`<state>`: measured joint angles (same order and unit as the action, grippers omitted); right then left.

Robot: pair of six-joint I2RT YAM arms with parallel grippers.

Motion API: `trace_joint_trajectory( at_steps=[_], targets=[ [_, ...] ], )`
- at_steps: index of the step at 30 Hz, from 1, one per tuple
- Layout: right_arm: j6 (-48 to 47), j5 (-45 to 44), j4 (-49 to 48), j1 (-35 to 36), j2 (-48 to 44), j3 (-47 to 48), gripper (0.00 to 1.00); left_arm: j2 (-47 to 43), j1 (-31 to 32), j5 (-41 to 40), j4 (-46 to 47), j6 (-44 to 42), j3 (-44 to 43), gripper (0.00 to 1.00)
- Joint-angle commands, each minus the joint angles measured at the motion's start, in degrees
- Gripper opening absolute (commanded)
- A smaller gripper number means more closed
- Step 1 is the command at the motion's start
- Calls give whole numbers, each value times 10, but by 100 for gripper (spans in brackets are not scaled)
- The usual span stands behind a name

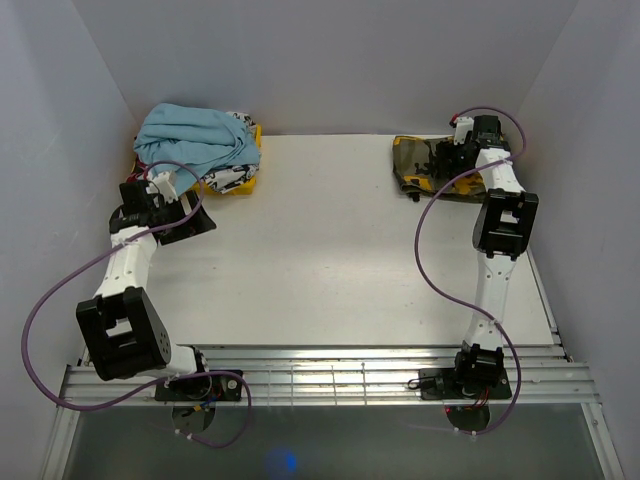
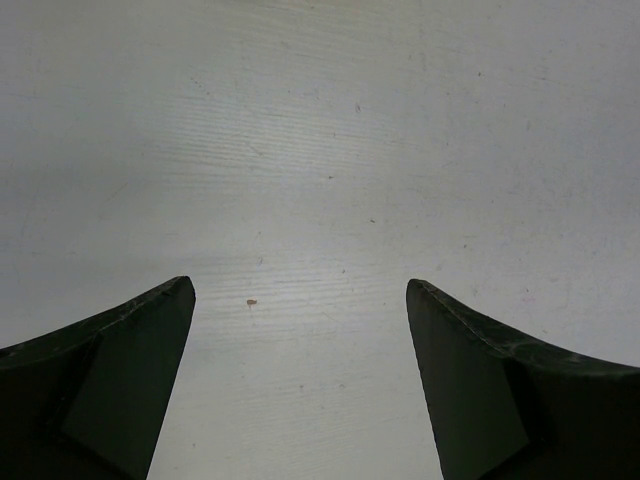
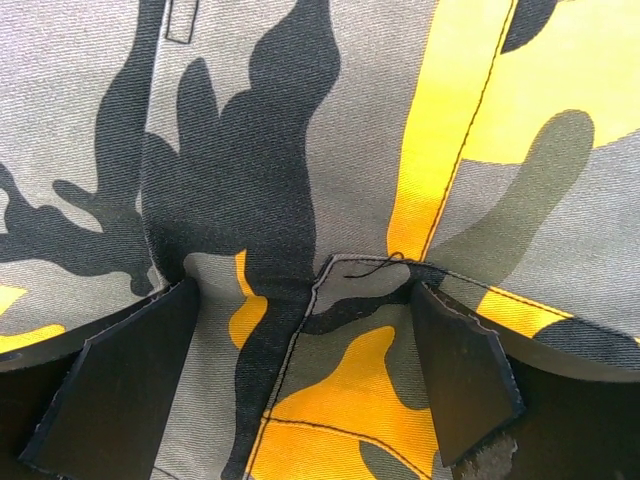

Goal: Fold and stack the trousers
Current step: Neatly place the folded trousers to the corner

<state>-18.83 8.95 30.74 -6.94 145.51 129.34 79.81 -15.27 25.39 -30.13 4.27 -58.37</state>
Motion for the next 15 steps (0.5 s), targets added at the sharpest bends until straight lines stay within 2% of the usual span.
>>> trace_joint_trajectory(
  at_steps=[1,5,13,15],
  targets=[
    [-36,-54,3,-7,22,-10,90,-8,-1,-3,-8,-9,-25,98],
    [-38,-29,0,-4,-44,-47,90,-15,-1,18,-11,-15,-35,98],
    [-24,55,7,11,-287,-142,90,-27,-1,31,15,-47,-84,98],
    [-12,67,11,11,-354,-183,90,-23,-1,86,-4,-97,-98,98]
  ],
)
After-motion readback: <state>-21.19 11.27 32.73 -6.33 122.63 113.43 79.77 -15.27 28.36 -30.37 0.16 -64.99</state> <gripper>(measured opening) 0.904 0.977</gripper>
